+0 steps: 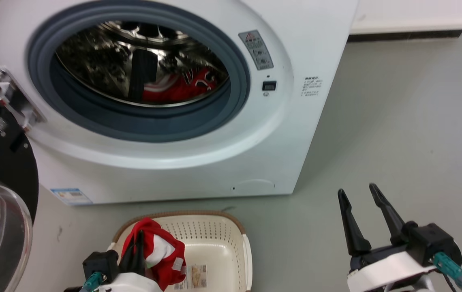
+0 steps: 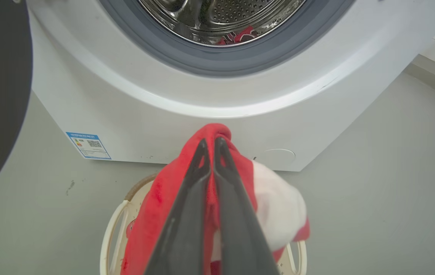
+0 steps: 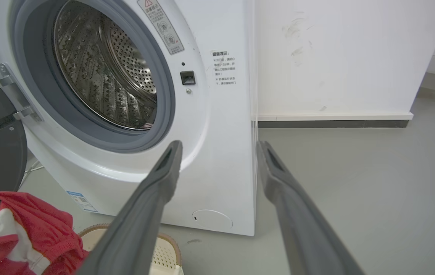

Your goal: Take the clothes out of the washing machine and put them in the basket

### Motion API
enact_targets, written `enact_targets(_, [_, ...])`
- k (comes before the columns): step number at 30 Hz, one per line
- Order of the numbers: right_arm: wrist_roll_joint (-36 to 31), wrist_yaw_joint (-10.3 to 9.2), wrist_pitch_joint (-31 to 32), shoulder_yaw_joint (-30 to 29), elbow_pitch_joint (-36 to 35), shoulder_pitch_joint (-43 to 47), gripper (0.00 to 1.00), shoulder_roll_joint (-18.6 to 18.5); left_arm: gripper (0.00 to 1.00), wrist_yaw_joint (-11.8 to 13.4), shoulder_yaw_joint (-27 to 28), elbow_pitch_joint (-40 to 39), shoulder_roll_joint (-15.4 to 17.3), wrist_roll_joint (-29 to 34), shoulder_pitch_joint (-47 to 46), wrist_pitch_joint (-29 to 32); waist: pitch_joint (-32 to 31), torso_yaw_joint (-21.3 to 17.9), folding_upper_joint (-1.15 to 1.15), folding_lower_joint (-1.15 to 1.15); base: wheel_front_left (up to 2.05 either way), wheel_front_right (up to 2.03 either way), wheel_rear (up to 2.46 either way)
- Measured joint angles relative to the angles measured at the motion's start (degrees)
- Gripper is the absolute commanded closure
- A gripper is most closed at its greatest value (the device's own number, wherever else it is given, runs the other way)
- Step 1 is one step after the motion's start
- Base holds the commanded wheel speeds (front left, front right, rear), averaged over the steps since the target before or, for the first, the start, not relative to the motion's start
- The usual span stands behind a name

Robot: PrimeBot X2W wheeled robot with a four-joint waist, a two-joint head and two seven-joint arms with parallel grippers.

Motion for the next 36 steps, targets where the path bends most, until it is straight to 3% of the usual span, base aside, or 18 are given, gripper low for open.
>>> enact_targets(6, [0.0, 0.0, -0.3, 1.3, -0.6, -4.5, 0.0, 0.0, 1.0, 1.1, 0.1, 9.6, -0.3, -2.3, -5.9, -1.1, 7.2, -0.4, 0.0, 0.01, 0.0, 0.0, 0.0])
enact_targets(19, [0.5, 0.01, -2.4, 4.1, 0.7, -13.7, 0.0, 0.0, 1.0, -0.3, 0.6, 34.6, 0.1, -3.3, -28.0, -1.8, 25.2, -3.4, 0.0, 0.03, 0.0, 0.0, 0.0])
enact_targets(27, [1.1, 0.01, -3.1, 5.6, 1.5, -17.3, 0.0, 0.0, 1.0, -0.1, 1.5, 47.6, 2.3, -4.4, -35.3, -1.7, 33.7, -6.0, 0.0, 0.03, 0.0, 0.0, 0.0])
enact_targets(32, [1.6, 0.01, -3.2, 6.4, 2.2, -18.3, 0.0, 0.0, 1.0, 0.2, 1.0, 51.2, 3.9, -4.2, -37.0, -1.5, 36.6, -7.9, 0.0, 0.03, 0.0, 0.0, 0.0])
enact_targets(33, [1.7, 0.01, -3.2, 6.4, 2.3, -18.5, 0.0, 0.0, 0.75, 0.2, 0.9, 51.4, 4.1, -4.2, -37.3, -1.5, 36.9, -8.2, 0.0, 0.02, 0.0, 0.0, 0.0])
enact_targets(34, [1.8, 0.01, -3.2, 6.3, 2.5, -18.7, 0.0, 0.0, 0.27, 0.3, 0.9, 51.6, 4.3, -4.2, -37.5, -1.6, 37.1, -8.4, 0.0, 0.02, 0.0, 0.0, 0.0])
enact_targets(35, [1.8, 0.01, -3.2, 6.2, 2.6, -18.8, 0.0, 0.0, 0.0, 0.3, 0.7, 51.8, 4.4, -4.1, -37.7, -1.7, 37.1, -8.5, 0.0, 0.03, 0.0, 0.0, 0.0])
enact_targets(36, [1.8, 0.01, -3.2, 6.0, 2.7, -18.9, 0.0, 0.0, 0.0, 0.4, 0.5, 51.9, 4.4, -3.9, -37.7, -1.7, 36.9, -8.5, 0.0, 0.02, 0.0, 0.0, 0.0])
